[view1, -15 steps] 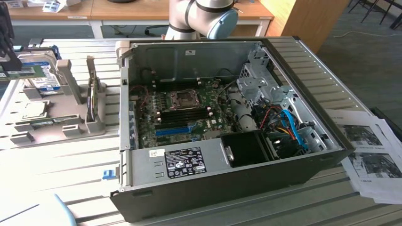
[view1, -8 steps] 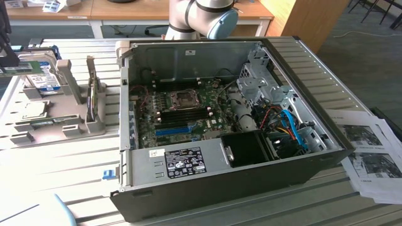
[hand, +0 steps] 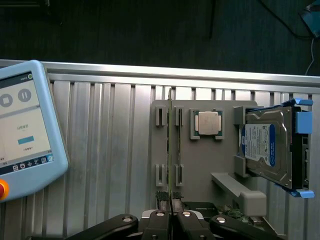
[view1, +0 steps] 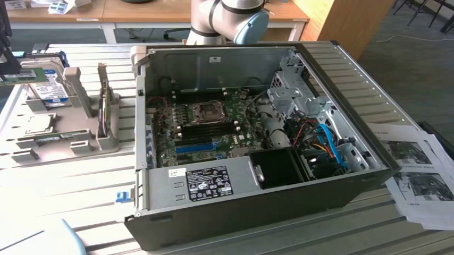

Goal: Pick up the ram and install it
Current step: 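Pick up the ram and move it above insertion slot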

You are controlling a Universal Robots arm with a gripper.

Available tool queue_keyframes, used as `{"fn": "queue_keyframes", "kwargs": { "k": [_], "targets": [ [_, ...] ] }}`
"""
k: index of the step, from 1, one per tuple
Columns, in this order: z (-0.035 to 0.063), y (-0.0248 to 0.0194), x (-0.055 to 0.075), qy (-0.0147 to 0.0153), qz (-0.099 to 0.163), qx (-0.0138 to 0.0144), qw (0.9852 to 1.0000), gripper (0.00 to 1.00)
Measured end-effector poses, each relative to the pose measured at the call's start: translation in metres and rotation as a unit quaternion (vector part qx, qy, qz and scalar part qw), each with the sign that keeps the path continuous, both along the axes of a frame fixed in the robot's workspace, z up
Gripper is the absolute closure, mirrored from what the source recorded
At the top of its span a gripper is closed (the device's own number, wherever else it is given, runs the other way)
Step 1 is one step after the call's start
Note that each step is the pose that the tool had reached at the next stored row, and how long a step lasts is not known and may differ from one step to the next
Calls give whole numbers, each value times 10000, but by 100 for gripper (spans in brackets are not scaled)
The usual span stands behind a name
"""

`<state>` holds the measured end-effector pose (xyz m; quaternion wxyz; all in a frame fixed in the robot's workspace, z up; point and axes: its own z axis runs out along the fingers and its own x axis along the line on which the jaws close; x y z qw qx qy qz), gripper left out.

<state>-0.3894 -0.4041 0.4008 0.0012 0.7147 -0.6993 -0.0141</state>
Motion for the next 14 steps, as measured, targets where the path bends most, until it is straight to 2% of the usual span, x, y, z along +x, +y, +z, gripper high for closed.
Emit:
{"fn": "queue_keyframes", "kwargs": {
  "k": [14],
  "targets": [
    [-1,0,97,0,0,0,10000,89]
  ]
}}
